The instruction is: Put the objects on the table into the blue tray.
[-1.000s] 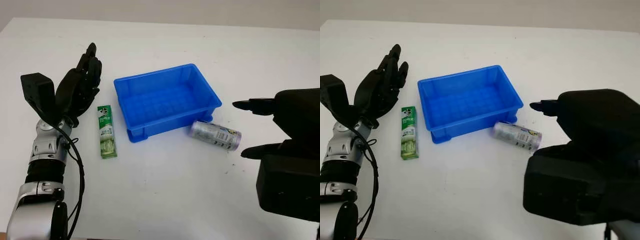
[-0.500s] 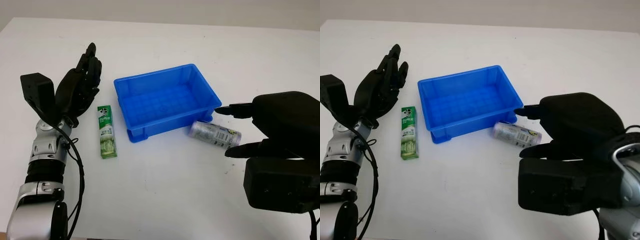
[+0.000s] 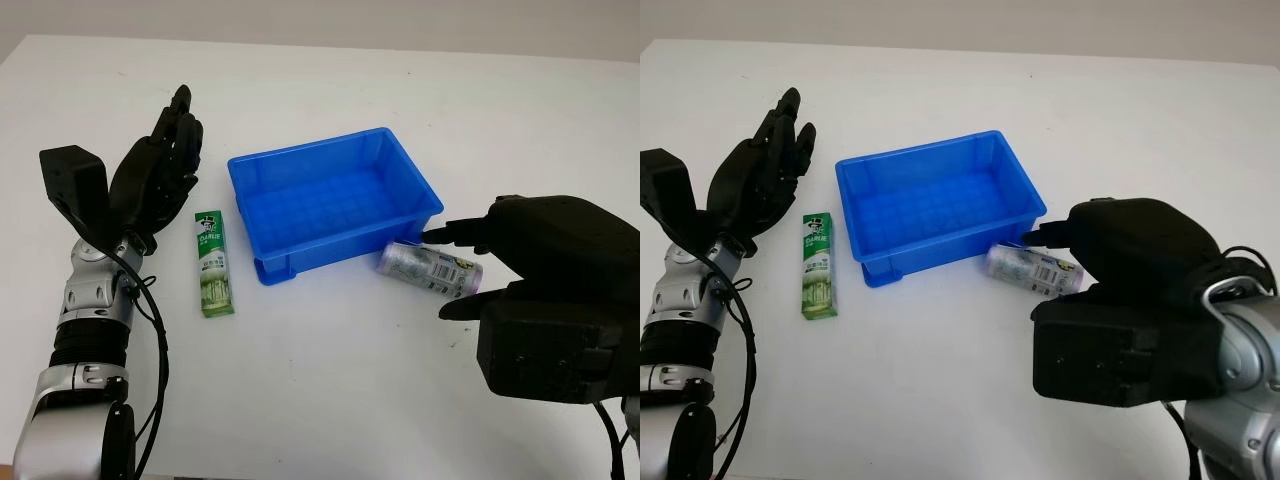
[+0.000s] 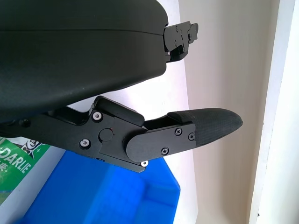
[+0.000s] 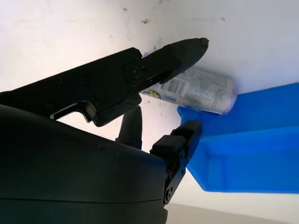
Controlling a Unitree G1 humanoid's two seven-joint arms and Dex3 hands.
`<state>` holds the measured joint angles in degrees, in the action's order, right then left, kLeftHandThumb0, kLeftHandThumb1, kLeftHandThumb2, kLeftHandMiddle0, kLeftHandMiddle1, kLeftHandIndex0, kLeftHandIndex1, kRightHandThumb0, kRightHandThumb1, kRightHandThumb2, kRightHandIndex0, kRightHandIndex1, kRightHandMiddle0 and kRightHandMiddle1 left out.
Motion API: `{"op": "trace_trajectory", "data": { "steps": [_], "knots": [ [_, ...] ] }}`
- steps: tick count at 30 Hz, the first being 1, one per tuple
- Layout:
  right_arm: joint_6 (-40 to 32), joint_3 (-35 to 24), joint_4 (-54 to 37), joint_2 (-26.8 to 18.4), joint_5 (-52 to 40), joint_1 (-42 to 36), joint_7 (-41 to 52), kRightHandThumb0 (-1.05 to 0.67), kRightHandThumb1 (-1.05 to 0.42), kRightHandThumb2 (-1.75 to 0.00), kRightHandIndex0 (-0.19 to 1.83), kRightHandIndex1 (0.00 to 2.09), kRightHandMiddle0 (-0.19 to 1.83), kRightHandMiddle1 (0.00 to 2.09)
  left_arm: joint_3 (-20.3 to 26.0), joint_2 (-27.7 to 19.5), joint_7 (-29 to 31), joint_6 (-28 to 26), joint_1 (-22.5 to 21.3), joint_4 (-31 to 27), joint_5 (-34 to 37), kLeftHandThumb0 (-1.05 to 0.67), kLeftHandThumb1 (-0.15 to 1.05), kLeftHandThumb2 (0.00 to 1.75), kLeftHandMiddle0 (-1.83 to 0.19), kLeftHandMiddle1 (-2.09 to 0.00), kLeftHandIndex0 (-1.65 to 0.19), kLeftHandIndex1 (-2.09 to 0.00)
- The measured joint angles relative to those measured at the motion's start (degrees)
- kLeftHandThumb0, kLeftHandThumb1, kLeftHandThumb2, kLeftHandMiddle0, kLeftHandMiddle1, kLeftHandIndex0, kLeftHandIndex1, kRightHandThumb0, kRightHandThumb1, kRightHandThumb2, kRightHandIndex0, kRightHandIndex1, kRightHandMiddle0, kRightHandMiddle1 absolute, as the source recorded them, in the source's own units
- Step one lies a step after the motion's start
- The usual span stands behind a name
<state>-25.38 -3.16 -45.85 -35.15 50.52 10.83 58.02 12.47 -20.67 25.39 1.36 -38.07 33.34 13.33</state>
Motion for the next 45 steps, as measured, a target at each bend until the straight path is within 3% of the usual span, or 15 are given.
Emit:
{"op": "trace_trajectory", "data": {
  "steps": [7, 10, 11, 13, 15, 21, 22, 24, 25, 27, 29, 31, 34, 37, 45],
  "knots": [
    [-2.7, 2.3, 3.0, 0.1, 0.3, 0.2, -0.1, -0.65, -0.85, -0.05, 0.49, 2.09, 0.44, 0.08, 0.0, 0.0, -0.5, -0.5, 0.3, -0.4, 0.0, -0.79, 1.05, 0.61, 0.19, 0.0, 0.19, 0.0],
    [-3.0, 3.4, 5.1, 0.1, 0.5, 0.4, -1.4, -0.67, -0.86, -0.06, 0.39, 2.09, 0.46, 0.08, 0.0, 0.0, -0.5, -0.8, 0.4, -0.5, 0.1, -0.79, 1.05, 0.61, 0.19, 0.0, 0.19, 0.0],
    [-2.7, 3.8, 5.9, 0.1, 0.4, 0.5, -2.3, -0.67, -0.87, -0.06, 0.12, 1.99, 0.47, 0.08, 0.0, 0.0, -0.5, -0.8, 0.4, -0.5, 0.1, -0.79, 1.05, 0.61, 0.19, 0.0, 0.19, 0.0],
    [-0.9, 4.3, 8.1, 0.1, -0.3, 0.5, -4.6, -0.68, -0.88, -0.06, 0.03, 2.04, 0.49, 0.09, 0.0, 0.0, -0.7, -0.8, 0.5, -0.5, 0.2, -0.79, 1.05, 0.61, 0.19, 0.0, 0.19, 0.0],
    [0.6, 4.5, 9.8, 0.0, -1.4, 0.5, -6.5, -0.7, -0.89, -0.06, 0.23, 2.08, 0.49, 0.09, 0.0, 0.0, -0.7, -0.9, 0.7, -0.8, 0.3, -0.79, 1.05, 0.61, 0.19, 0.0, 0.19, 0.0],
    [3.9, 5.2, 14.6, 0.0, -4.3, 0.5, -11.8, -0.75, -0.9, -0.06, 0.45, 2.09, 0.52, 0.15, 0.1, 0.0, -0.9, -1.0, 0.9, -1.1, 0.5, -0.79, 1.05, 0.59, 0.19, 0.0, 0.19, 0.0],
    [4.9, 5.3, 15.4, -0.1, -4.9, 0.5, -12.9, -0.76, -0.9, -0.05, 0.55, 2.09, 0.48, 0.24, 0.1, 0.0, -0.9, -1.1, 1.0, -1.1, 0.5, -0.79, 1.05, 0.59, 0.19, 0.0, 0.19, 0.0],
    [6.8, 5.4, 17.2, -0.3, -6.0, 0.5, -14.8, -0.75, -0.9, -0.05, 0.75, 2.09, 0.27, 0.69, 0.1, 0.0, -0.9, -1.3, 1.1, -1.2, 0.5, -0.79, 1.05, 0.59, 0.19, 0.0, 0.19, 0.0],
    [7.8, 5.5, 18.0, -0.5, -6.4, 0.5, -15.8, -0.75, -0.9, -0.05, 0.79, 2.09, 0.24, 0.79, 0.1, 0.0, -0.9, -1.3, 1.2, -1.2, 0.5, -0.79, 1.05, 0.59, 0.19, 0.0, 0.19, 0.0],
    [10.8, 5.6, 19.9, -1.4, -7.1, 0.4, -17.8, -0.72, -0.91, -0.05, 0.41, 2.09, 0.3, 1.04, 0.1, 0.0, -1.0, -1.4, 1.2, -1.3, 0.5, -0.79, 1.05, 0.59, 0.19, 0.0, 0.19, 0.0],
    [14.1, 5.9, 21.7, -2.5, -7.3, 0.2, -20.4, -0.69, -0.91, -0.05, 0.34, 2.06, 0.36, 1.26, 0.1, 0.0, -0.9, -1.4, 1.3, -1.3, 0.5, -0.8, 1.05, 0.59, 0.19, 0.0, 0.19, 0.0],
    [16.3, 6.1, 22.8, -3.0, -7.1, -0.1, -23.1, -0.61, -0.91, -0.05, 0.49, 2.07, 0.45, 1.66, 0.1, 0.0, -0.9, -1.5, 1.3, -1.3, 0.5, -0.8, 1.05, 0.58, 0.19, 0.0, 0.19, 0.0],
    [18.9, 6.2, 23.9, -3.0, -7.1, -1.0, -26.8, -0.56, -0.9, -0.05, 0.68, 2.05, 0.52, 1.94, 0.1, 0.0, -0.9, -1.8, 1.3, -1.4, 0.6, -0.8, 1.05, 0.58, 0.19, 0.0, 0.19, 0.0],
    [21.3, 6.2, 25.1, -3.2, -7.1, -1.4, -29.4, -0.54, -0.92, -0.06, 0.83, 2.09, 0.61, 2.07, 0.1, 0.0, -1.1, -1.9, 1.3, -1.5, 0.6, -0.8, 1.05, 0.58, 0.19, 0.0, 0.19, 0.0],
    [24.1, 6.3, 25.5, -5.6, -6.1, -1.4, -30.0, -0.51, -0.98, -0.06, 0.96, 2.09, 0.71, 2.09, 0.1, 0.0, -1.1, -2.0, 1.3, -1.5, 0.5, -0.8, 1.05, 0.57, 0.19, 0.0, 0.19, 0.0]
  ]
}}
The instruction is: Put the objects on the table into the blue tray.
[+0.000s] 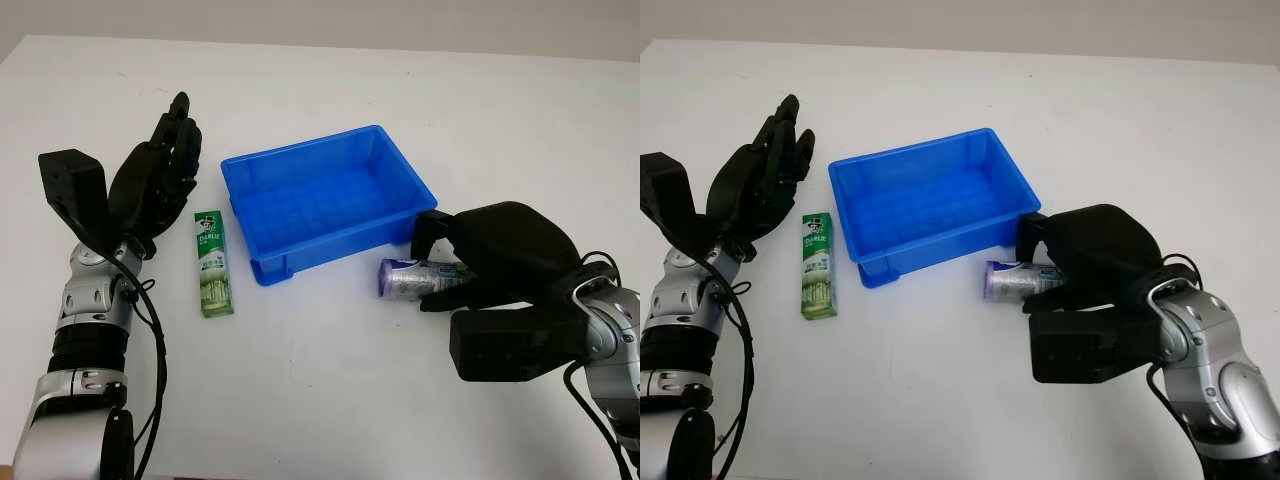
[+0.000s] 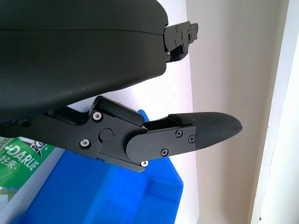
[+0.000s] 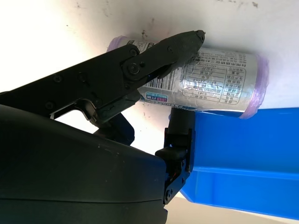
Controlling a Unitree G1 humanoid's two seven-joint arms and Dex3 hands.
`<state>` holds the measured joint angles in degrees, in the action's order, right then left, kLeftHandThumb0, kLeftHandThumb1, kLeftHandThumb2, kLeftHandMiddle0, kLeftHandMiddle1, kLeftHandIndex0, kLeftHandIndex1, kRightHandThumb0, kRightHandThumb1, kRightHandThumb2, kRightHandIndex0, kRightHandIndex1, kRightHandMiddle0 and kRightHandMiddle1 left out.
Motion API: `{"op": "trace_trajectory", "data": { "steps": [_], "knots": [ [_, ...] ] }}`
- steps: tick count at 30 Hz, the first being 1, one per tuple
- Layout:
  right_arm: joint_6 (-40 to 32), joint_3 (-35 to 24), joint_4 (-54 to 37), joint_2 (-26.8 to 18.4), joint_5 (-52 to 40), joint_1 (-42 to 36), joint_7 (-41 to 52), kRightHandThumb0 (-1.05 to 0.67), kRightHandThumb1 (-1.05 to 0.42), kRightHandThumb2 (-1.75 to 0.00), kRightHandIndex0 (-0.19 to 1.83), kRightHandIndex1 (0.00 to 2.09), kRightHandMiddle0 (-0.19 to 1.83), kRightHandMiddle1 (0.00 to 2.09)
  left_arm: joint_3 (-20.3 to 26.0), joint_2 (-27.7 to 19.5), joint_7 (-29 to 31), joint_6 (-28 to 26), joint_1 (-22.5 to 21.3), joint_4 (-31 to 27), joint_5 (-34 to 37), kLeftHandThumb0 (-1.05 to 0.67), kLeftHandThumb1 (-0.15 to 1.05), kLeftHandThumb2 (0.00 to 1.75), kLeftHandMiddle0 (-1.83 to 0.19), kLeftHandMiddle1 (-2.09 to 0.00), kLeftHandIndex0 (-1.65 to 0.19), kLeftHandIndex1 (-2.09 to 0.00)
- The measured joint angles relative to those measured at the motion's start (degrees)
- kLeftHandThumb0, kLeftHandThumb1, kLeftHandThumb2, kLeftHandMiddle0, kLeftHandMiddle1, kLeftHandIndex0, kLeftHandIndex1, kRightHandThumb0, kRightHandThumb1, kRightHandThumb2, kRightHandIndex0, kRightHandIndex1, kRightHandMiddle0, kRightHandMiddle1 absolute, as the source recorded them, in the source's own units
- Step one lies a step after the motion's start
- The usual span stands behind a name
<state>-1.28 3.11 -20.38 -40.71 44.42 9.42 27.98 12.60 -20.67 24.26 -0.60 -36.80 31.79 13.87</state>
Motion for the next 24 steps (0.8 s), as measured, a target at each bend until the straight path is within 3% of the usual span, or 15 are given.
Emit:
{"op": "trace_trajectory", "data": {
  "steps": [6, 12, 15, 18, 24],
  "knots": [
    [1.4, -0.1, 0.4, -2.5, -4.0, 1.6, 5.2, -0.47, -1.04, -0.12, 0.91, 2.09, 0.7, 2.09, 0.0, 0.0, 0.3, 0.0, 0.0, 0.0, 0.0, -0.8, 1.05, 0.57, 0.19, 0.0, 0.19, 0.0],
    [2.0, -1.3, 1.5, -2.7, -17.0, 2.0, 9.2, -0.4, -1.05, -0.16, 1.03, 2.09, 0.81, 2.09, 0.0, -0.1, 0.9, 0.0, 0.0, 0.1, 0.0, -0.8, 1.05, 0.55, 0.19, 0.0, 0.19, 0.0],
    [-2.4, -3.7, 1.4, -1.8, -26.7, 3.4, 12.5, -0.38, -1.05, -0.17, 1.16, 2.09, 0.92, 2.09, 0.0, -0.1, 1.0, 0.1, 0.0, 0.3, 0.0, -0.8, 1.05, 0.54, 0.19, 0.0, 0.19, 0.0],
    [-6.7, -5.7, 1.1, -1.7, -33.9, 5.7, 14.5, -0.42, -1.05, -0.25, 1.36, 2.09, 1.16, 2.09, 0.0, -0.1, 1.1, 0.1, 0.0, 0.4, 0.0, -0.8, 1.05, 0.55, 0.19, 0.0, 0.19, 0.0],
    [-14.2, -9.9, 1.9, -1.8, -47.6, 11.0, 18.5, -0.38, -1.05, -0.24, 1.16, 2.09, 1.09, 2.09, 0.0, -0.1, 1.1, 0.1, -0.1, 0.7, -0.2, -0.8, 1.05, 0.56, 0.19, 0.0, 0.19, 0.0]
  ]
}}
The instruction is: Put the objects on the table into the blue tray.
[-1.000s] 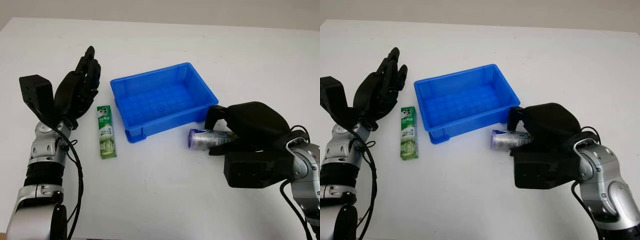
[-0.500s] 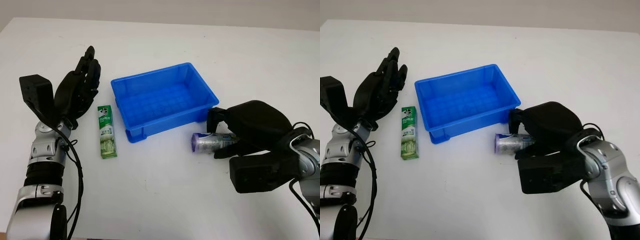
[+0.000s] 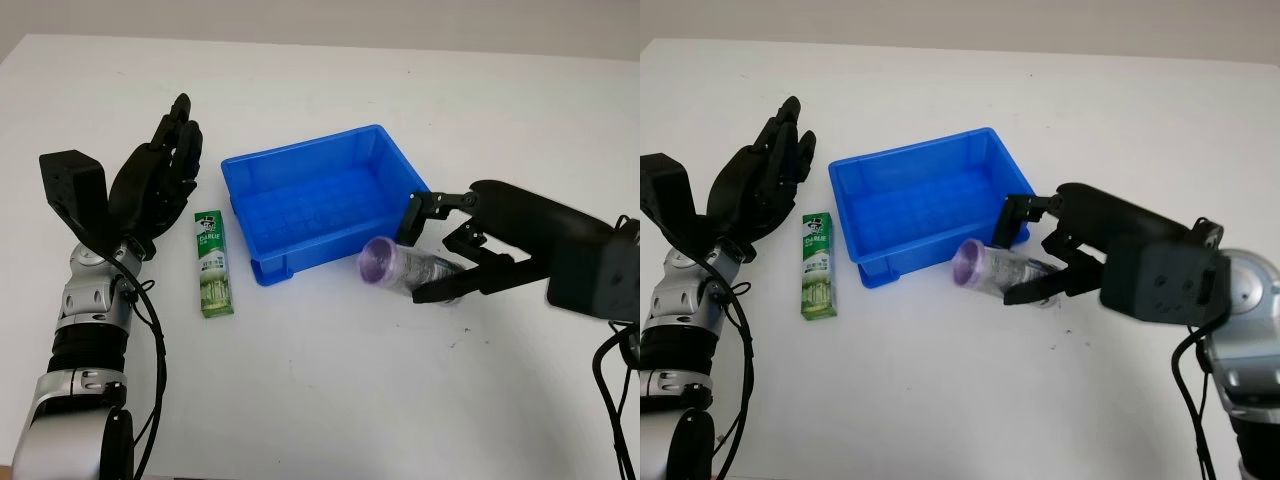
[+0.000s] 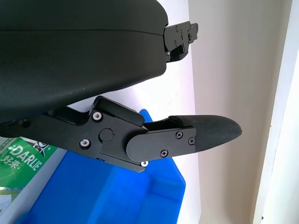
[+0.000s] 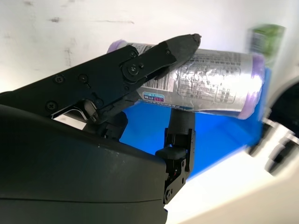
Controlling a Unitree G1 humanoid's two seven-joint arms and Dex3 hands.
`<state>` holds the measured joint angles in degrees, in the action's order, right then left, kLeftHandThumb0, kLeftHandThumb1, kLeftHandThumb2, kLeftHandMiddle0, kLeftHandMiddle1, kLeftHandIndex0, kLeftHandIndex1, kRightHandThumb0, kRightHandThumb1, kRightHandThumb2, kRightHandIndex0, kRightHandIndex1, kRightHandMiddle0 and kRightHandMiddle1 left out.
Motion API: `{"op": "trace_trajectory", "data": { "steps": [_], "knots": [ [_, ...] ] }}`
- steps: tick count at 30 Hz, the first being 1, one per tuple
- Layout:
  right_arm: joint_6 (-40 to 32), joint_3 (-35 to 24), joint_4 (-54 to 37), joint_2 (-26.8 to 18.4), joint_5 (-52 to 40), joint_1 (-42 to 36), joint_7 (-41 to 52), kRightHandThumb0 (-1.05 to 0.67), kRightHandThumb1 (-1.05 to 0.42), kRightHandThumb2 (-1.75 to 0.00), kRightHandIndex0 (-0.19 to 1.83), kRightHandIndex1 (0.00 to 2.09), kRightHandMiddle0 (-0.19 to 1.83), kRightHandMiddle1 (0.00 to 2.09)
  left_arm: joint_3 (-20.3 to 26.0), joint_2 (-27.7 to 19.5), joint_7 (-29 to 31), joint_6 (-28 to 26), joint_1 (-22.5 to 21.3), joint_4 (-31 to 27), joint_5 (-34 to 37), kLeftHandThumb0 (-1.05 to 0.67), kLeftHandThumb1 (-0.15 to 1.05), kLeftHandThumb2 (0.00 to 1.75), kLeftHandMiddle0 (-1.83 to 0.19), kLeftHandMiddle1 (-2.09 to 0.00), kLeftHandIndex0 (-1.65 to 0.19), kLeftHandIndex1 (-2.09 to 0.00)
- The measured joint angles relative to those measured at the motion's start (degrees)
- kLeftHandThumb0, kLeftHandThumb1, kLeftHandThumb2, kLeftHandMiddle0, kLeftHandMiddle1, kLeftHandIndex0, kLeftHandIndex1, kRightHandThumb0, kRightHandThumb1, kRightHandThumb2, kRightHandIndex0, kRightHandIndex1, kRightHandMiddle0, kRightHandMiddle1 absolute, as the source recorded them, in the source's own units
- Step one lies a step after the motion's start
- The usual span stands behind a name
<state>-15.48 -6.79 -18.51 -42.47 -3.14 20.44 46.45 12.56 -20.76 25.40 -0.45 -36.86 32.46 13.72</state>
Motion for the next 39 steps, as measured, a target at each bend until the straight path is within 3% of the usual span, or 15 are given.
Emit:
{"op": "trace_trajectory", "data": {
  "steps": [6, 11, 17, 23, 27, 31, 39],
  "knots": [
    [-1.2, -2.5, 3.0, 0.0, -6.7, 3.2, -0.8, -0.42, -1.05, -0.18, 1.21, 2.09, 1.1, 2.09, -0.1, 0.0, 0.2, 0.0, -0.2, 0.2, 0.0, -0.8, 1.05, 0.57, 0.19, 0.0, 0.19, 0.0],
    [4.7, -6.7, 5.1, 3.5, -4.6, 4.4, -13.4, -0.44, -1.05, -0.17, 1.2, 2.09, 1.08, 2.09, -0.1, 0.0, -0.3, 0.1, -0.2, 0.3, 0.0, -0.8, 1.05, 0.56, 0.19, 0.0, 0.19, 0.0],
    [17.6, -6.3, 11.9, 10.7, 13.5, 7.5, -40.9, -0.41, -1.05, -0.25, 1.34, 2.09, 1.15, 2.09, -0.2, 0.1, -1.0, 0.1, -0.2, 0.2, -0.1, -0.79, 1.05, 0.57, 0.19, 0.0, 0.19, 0.0],
    [28.5, 1.8, 32.1, 12.0, 29.0, 15.4, -58.3, -0.4, -1.05, -0.15, 1.16, 2.09, 0.9, 2.09, -0.5, 1.0, -1.7, 0.2, -0.4, 0.1, -0.1, -0.77, 1.05, 0.59, 0.19, 0.0, 0.19, 0.0],
    [35.1, 6.3, 41.9, 12.3, 32.8, 19.1, -62.6, -0.41, -1.05, -0.14, 1.05, 2.09, 0.8, 2.09, -0.7, 1.2, -2.2, 0.3, -0.5, 0.0, -0.2, -0.77, 1.05, 0.59, 0.19, 0.0, 0.19, 0.0],
    [40.0, 10.8, 49.6, 12.4, 35.8, 23.6, -64.5, -0.42, -1.05, -0.13, 1.13, 2.09, 0.8, 2.09, -0.8, 1.4, -2.9, 0.3, -0.4, -0.4, -0.5, -0.78, 1.05, 0.59, 0.19, 0.0, 0.19, 0.0],
    [47.3, 13.7, 57.0, 12.9, 32.8, 27.4, -60.5, -0.41, -1.05, -0.11, 1.06, 2.09, 0.74, 2.09, -0.8, 1.8, -3.5, 0.1, -0.4, -1.7, -0.5, -0.78, 1.05, 0.58, 0.19, 0.0, 0.19, 0.0]
  ]
}}
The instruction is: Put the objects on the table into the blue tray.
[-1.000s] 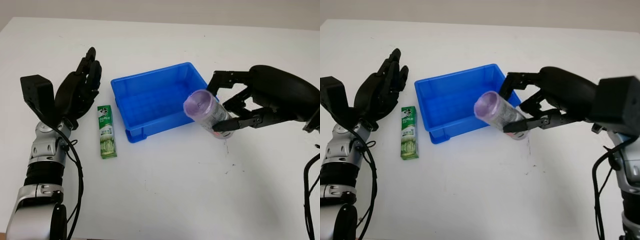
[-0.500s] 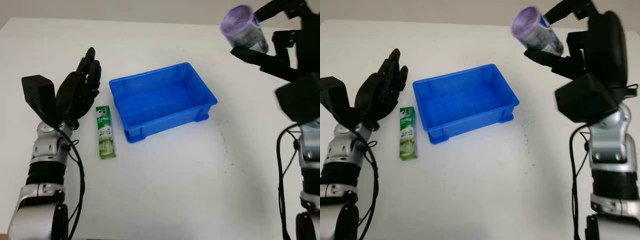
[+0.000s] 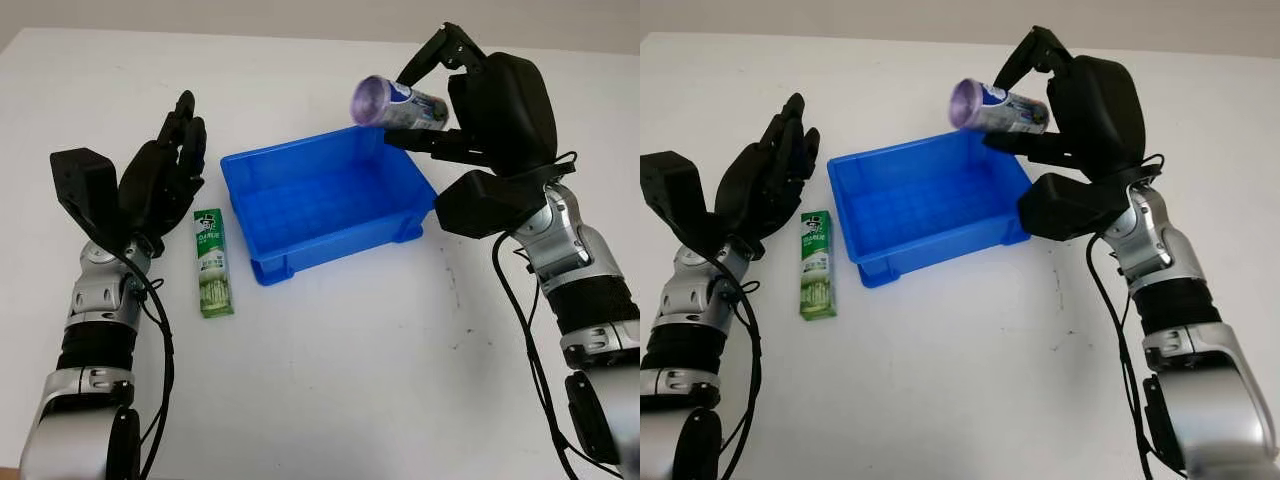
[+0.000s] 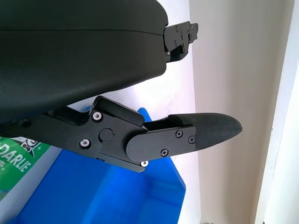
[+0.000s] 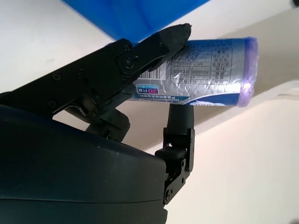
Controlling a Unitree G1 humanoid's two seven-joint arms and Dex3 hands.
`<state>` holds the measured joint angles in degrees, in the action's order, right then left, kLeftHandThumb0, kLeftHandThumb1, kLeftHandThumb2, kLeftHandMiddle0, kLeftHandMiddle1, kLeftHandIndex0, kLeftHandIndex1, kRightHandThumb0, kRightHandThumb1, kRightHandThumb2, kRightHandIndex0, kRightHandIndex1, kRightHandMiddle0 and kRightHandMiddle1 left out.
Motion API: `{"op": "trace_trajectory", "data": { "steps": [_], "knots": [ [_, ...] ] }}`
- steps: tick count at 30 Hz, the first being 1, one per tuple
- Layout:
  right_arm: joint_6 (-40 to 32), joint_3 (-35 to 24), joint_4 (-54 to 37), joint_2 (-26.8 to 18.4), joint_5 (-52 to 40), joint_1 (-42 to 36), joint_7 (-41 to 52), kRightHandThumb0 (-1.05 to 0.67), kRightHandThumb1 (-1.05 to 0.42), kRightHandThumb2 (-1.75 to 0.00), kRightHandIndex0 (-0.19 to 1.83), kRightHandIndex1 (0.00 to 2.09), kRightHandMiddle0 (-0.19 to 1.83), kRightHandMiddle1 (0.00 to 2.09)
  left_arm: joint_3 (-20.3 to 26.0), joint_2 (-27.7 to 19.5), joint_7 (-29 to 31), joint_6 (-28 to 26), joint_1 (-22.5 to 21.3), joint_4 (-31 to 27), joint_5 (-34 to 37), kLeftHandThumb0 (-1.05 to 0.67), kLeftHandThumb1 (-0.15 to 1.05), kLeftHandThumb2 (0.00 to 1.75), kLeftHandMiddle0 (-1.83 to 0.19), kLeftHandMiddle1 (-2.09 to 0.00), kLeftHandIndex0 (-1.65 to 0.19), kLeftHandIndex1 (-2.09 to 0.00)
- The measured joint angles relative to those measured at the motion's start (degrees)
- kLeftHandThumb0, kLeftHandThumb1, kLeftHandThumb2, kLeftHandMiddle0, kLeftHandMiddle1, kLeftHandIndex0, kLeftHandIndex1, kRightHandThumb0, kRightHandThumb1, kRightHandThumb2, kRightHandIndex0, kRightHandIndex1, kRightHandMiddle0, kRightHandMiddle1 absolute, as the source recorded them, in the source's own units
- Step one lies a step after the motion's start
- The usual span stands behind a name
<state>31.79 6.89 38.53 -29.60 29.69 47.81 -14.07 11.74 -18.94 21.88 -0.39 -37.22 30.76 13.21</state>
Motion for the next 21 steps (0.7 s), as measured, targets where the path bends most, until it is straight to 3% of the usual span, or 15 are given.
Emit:
{"op": "trace_trajectory", "data": {
  "steps": [4, 7, 10, 13, 15, 16, 18, 21],
  "knots": [
    [1.5, 0.3, 0.7, 0.6, -3.2, 0.1, 3.6, -0.44, -1.05, -0.1, 1.04, 2.09, 0.74, 2.09, 0.0, 0.4, -0.3, -0.4, 0.0, -0.1, 0.0, -0.78, 1.05, 0.58, 0.19, -0.01, 0.19, 0.0],
    [1.6, 0.2, 0.6, 0.6, -6.6, 0.2, 8.5, -0.48, -1.05, -0.11, 0.75, 2.09, 0.5, 2.09, 0.0, 0.4, -0.4, -0.6, 0.0, -0.1, 0.0, -0.78, 1.05, 0.57, 0.19, -0.01, 0.19, 0.0],
    [1.2, 0.1, 0.0, 0.6, -9.5, 0.2, 13.9, -0.55, -1.05, -0.12, 0.3, 2.01, 0.19, 1.94, 0.0, 0.4, -0.5, -0.7, 0.0, -0.1, 0.0, -0.78, 1.05, 0.58, 0.19, -0.01, 0.19, 0.0],
    [-0.3, 0.1, -2.3, 0.2, -10.7, 0.0, 19.1, -0.63, -1.05, -0.17, 0.03, 1.58, -0.04, 1.55, 0.0, 0.4, -0.6, -0.7, 0.0, -0.1, 0.0, -0.78, 1.05, 0.58, 0.19, -0.01, 0.19, 0.0],
    [-2.8, 0.3, -5.4, -0.9, -11.0, -0.4, 23.3, -0.74, -1.05, -0.27, -0.09, 0.69, -0.14, 0.71, 0.0, 0.4, -0.6, -0.7, 0.0, -0.1, 0.0, -0.77, 1.05, 0.58, 0.19, -0.01, 0.19, 0.0],
    [-3.9, 0.3, -7.0, -1.5, -11.1, -0.7, 25.2, -0.76, -1.05, -0.29, -0.08, 0.44, -0.15, 0.48, 0.0, 0.4, -0.7, -0.7, 0.0, -0.1, 0.0, -0.78, 1.05, 0.58, 0.19, -0.02, 0.19, 0.0],
    [-5.7, 0.2, -10.0, -2.8, -11.3, -1.3, 28.2, -0.81, -1.05, -0.35, -0.13, 0.16, -0.18, 0.2, 0.0, 0.4, -0.9, -0.7, 0.0, -0.1, 0.0, -0.77, 1.05, 0.58, 0.19, -0.02, 0.19, -0.01],
    [-8.2, 0.0, -13.3, -3.4, -11.3, -2.7, 30.0, -0.83, -1.05, -0.4, -0.18, 0.06, -0.19, 0.07, 0.0, 0.5, -0.9, -0.7, 0.0, 0.0, 0.0, -0.78, 1.05, 0.58, 0.19, -0.01, 0.19, 0.0]
  ]
}}
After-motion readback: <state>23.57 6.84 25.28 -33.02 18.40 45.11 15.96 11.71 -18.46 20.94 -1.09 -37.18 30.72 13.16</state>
